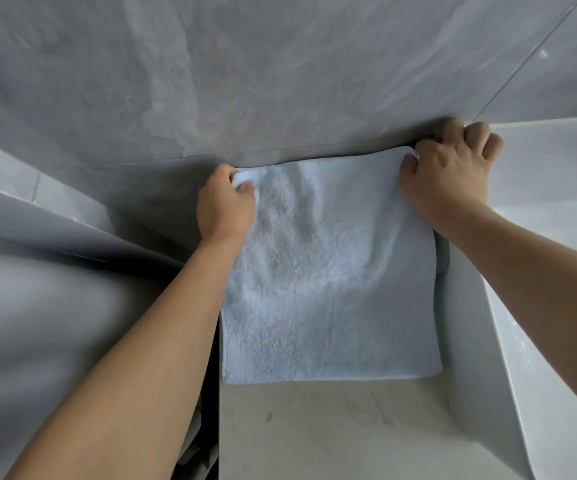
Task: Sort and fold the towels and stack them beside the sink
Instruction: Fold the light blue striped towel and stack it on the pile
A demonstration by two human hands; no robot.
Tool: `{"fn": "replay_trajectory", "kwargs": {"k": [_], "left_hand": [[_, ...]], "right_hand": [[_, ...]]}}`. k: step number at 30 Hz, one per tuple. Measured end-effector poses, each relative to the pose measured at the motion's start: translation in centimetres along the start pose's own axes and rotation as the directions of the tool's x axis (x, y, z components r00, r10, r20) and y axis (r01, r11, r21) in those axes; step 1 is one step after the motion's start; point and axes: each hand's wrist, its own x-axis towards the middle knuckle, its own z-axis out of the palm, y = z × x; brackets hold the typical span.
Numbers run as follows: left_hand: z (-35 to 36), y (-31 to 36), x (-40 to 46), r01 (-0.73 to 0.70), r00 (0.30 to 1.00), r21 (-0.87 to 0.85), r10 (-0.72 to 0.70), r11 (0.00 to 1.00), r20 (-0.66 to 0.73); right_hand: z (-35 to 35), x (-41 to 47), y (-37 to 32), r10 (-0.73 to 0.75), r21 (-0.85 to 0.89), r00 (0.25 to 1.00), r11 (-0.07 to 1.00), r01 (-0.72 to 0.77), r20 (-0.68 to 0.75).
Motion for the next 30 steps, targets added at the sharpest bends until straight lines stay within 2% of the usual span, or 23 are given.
{"fn": "replay_trajectory", "kwargs": {"k": [2, 4, 7, 12, 15, 17, 19, 22, 25, 30], "left_hand": [[-0.3, 0.0, 0.4, 0.056, 0.997, -0.075, -0.061, 0.996, -0.055], [-0.3, -0.1, 0.3, 0.071, 0.996, -0.119, -0.078, 0.990, -0.053], [0.4, -0.4, 0.2, -0.013, 0.999, -0.008, 0.014, 1.000, 0.030], [0.5, -0.2, 0.5, 0.027, 1.000, -0.026, -0.027, 0.999, -0.014], [0.9, -0.2, 0.4, 0.028, 0.999, -0.031, -0.029, 0.999, -0.034], [1.0, -0.2, 0.2, 0.027, 0.996, -0.072, -0.033, 0.997, -0.083], [1.2, -0.5, -0.2, 0.006, 0.991, -0.087, -0.017, 0.996, -0.131], [1.5, -0.7, -0.6, -0.025, 0.994, -0.026, 0.022, 0.999, -0.104], [1.3, -0.5, -0.3, -0.022, 0.997, -0.017, 0.021, 1.000, -0.073], [0.2, -1.2, 0.5, 0.019, 0.999, -0.201, -0.011, 0.979, 0.038]], "right_hand": [[0.0, 0.0, 0.0, 0.027, 0.012, 1.000, 1.000, -0.026, -0.014], [0.0, 0.1, 0.0, 0.076, 0.009, 0.997, 0.997, -0.076, -0.022], [0.3, 0.0, -0.1, 0.091, -0.030, 0.996, 0.995, -0.091, -0.011], [0.1, -0.9, -0.6, 0.008, -0.034, 0.999, 0.999, -0.009, -0.035], [0.1, -3.0, -2.5, -0.155, 0.071, 0.983, 0.984, 0.163, -0.101], [0.5, -4.3, -4.7, -0.364, 0.164, 0.921, 0.909, 0.384, -0.141], [1.4, -4.8, -6.7, -0.515, 0.224, 0.853, 0.824, 0.521, -0.087], [3.0, -4.4, -8.0, -0.501, 0.269, 0.860, 0.844, 0.463, 0.092], [4.2, -4.8, -7.6, -0.467, 0.257, 0.868, 0.871, 0.418, 0.169], [4.9, -5.2, -7.7, -0.362, 0.223, 0.903, 0.923, 0.313, 0.232]]}}
